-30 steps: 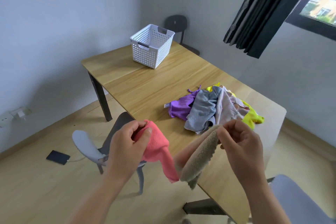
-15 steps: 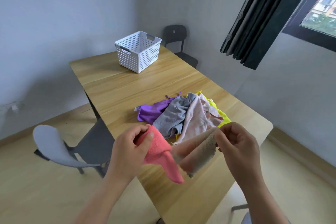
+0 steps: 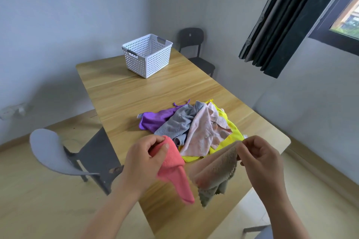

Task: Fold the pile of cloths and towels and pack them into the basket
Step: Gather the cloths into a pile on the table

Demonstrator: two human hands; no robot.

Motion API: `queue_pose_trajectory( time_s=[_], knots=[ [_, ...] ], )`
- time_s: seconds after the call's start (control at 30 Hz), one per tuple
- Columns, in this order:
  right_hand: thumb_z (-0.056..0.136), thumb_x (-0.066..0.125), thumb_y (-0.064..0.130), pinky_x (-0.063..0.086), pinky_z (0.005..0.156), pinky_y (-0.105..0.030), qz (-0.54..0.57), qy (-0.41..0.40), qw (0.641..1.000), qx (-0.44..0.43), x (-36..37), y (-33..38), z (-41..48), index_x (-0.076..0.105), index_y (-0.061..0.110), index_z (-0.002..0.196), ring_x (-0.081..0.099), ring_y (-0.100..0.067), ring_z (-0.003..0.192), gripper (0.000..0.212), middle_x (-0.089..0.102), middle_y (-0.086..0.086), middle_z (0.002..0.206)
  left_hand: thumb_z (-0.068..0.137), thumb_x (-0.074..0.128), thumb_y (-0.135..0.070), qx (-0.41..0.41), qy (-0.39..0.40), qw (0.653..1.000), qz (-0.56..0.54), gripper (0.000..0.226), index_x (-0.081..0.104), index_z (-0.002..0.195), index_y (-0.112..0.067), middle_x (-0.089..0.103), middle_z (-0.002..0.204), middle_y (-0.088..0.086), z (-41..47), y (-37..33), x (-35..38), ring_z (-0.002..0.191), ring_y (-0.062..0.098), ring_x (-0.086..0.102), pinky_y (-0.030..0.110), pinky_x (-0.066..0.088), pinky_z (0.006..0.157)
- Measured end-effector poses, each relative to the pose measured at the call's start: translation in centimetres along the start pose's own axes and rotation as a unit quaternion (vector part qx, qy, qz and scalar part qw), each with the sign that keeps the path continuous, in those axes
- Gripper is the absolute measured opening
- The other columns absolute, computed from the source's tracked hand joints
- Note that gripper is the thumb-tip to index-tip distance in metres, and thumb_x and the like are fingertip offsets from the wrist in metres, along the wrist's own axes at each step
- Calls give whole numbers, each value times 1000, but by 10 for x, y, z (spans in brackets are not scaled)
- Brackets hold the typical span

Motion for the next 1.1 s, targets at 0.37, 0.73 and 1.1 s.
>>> queue_pose_trajectory(
  time_s=[0.37,0.73,1.1],
  knots=[
    [82,62,8,45,53,-28,7,70,997,-26,-18,-43,98,60,14,65,54,-21,58,17,61,-4,61,82,69,-15,-38,-55,997,31,6,69,83,-20,67,78,-16,27,-9,79,79,-7,58,5,38,65],
    [77,62,25,33,46,-16,-41,285,952,-101,-37,-120,255,56,18,62,44,-8,51,18,56,2,56,84,67,-10,-158,-184,970,-4,21,67,85,-31,67,95,-18,62,-26,235,93,-1,61,24,49,84],
    [78,67,21,35,51,-20,-100,356,920,-129,0,-207,277,55,18,62,46,-9,55,20,54,5,58,82,67,-9,-229,-207,949,62,26,62,79,-34,64,82,-29,44,6,296,83,-17,56,2,37,65]
  ],
)
Point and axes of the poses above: each hand's wrist, its own z-axis towards the middle knuckle, its own x-axis out of the palm, y = z × x, the point moved 4 cm from there along z, towards the middle knuckle
